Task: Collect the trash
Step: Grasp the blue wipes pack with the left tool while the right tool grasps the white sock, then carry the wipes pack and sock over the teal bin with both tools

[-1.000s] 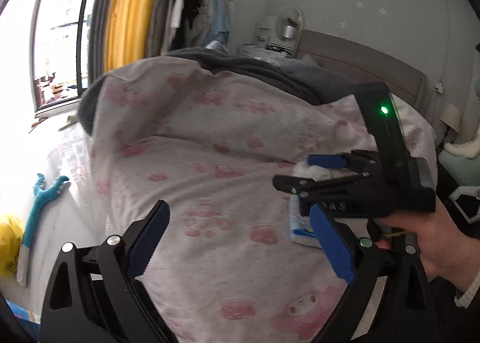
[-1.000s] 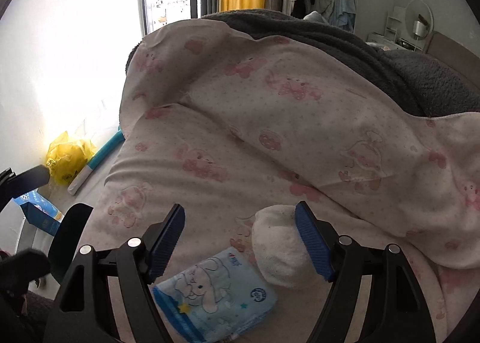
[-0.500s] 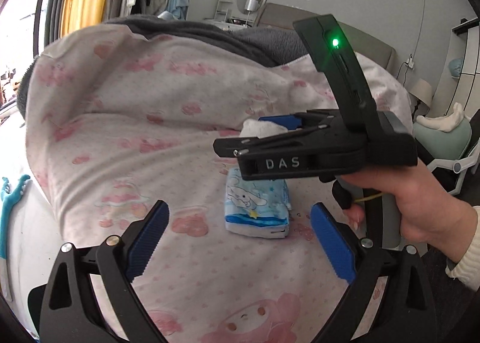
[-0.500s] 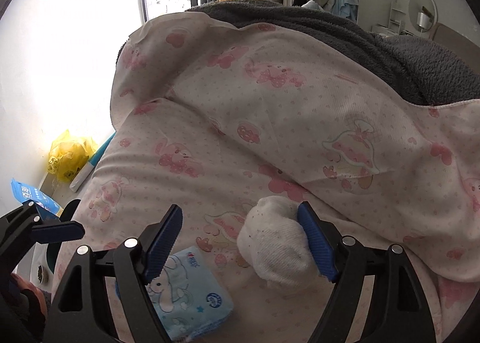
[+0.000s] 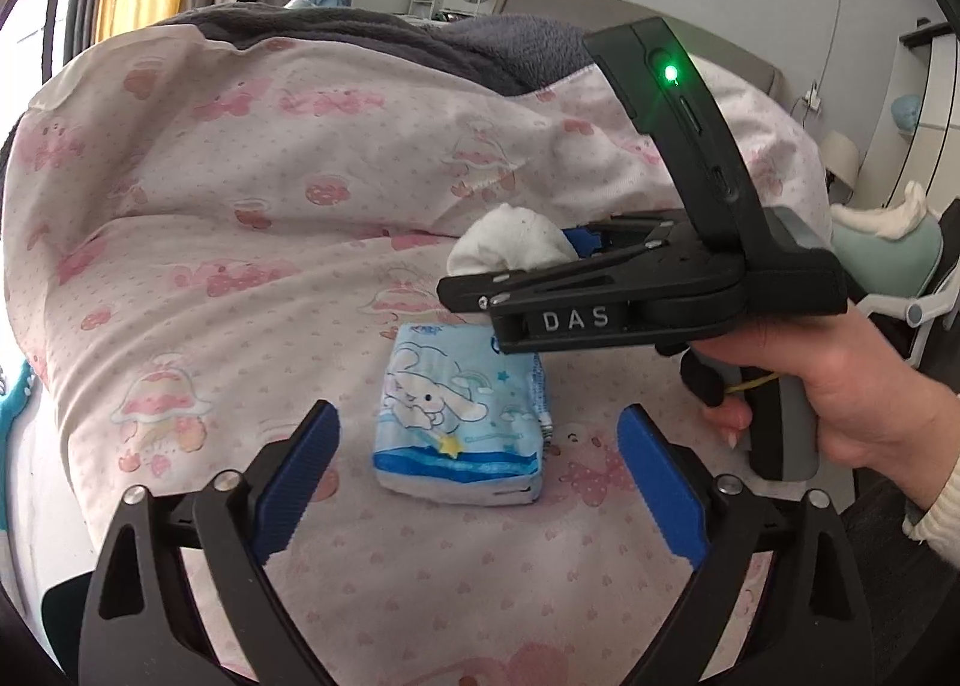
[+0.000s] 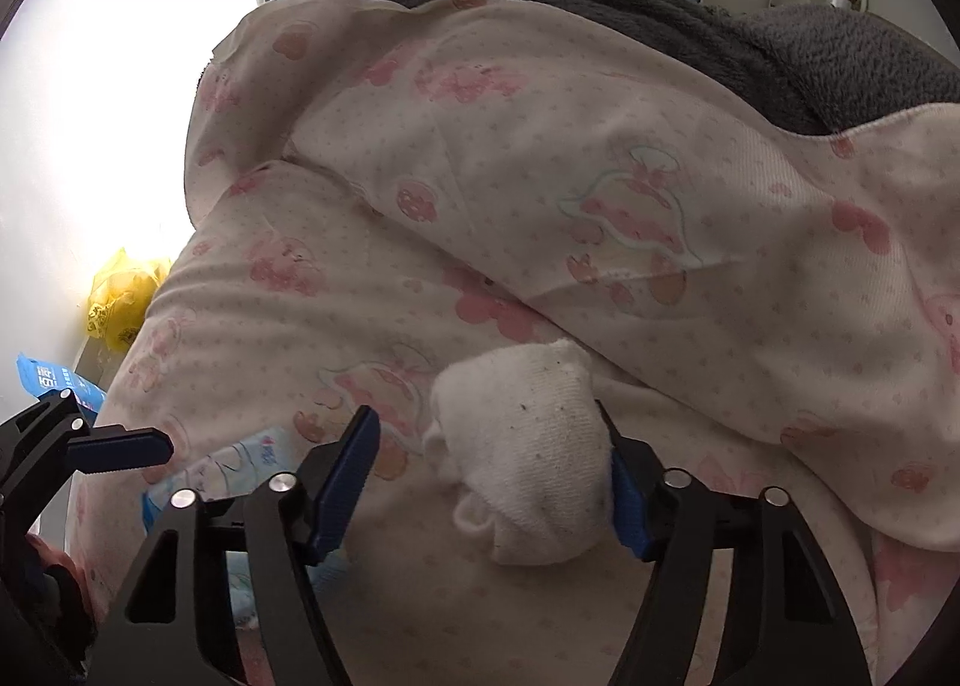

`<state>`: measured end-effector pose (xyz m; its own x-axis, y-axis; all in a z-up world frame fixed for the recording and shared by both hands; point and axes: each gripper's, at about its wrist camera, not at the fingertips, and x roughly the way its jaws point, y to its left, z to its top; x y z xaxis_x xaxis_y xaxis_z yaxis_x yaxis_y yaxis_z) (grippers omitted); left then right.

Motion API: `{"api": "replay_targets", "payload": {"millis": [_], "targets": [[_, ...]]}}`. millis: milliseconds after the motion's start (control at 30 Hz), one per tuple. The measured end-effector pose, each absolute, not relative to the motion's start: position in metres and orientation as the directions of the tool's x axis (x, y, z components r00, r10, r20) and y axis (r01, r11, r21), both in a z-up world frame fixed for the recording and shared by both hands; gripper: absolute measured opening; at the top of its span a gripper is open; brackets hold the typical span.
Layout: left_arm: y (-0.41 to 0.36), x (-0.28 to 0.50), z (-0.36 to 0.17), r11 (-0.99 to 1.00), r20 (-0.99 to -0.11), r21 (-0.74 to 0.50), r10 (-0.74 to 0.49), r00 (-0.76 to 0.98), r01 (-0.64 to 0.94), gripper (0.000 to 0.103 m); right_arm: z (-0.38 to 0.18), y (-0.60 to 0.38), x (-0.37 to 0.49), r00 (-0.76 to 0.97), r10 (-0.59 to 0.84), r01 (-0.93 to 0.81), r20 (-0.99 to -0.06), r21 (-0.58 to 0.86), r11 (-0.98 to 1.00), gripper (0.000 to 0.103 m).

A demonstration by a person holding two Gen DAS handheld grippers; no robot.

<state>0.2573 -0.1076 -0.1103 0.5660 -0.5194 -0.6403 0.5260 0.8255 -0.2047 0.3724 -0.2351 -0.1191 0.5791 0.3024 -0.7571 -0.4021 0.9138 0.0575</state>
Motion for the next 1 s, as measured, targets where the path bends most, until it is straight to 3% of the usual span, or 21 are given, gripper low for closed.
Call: {"api": "replay_targets", "payload": {"millis": [33,167,333,1000], "targets": [[-0.111,0.260,-0.111,0.823,-0.649,-0.199,-0.517,0.558,0.532,0.080,-0.120,-0.237,0.373,0.579,0.301,-0.402,-0.758,0.055,0.914,0.061],[-0.119,0.263,-0.116,0.832,-0.680,-0.161,-0.483,0.552,0.530,0.067,-0.122,-0.243,0.374,0.580,0.287,-0.399,-0.762,0.042,0.916,0.048],[-0.117,0.267,-0.116,0.848,-0.684,-0.162,-0.466,0.561,0.505,0.054,-0.122,-0.246,0.375,0.580,0.289,-0.403,-0.762,0.041,0.914,0.042],[-0.085,0.248,-0.082,0.893,-0.622,-0.123,-0.409,0.668,0.433,0.053,-0.079,-0.215,0.365,0.621,0.356,-0.438,-0.698,0.068,0.897,0.040]]}}
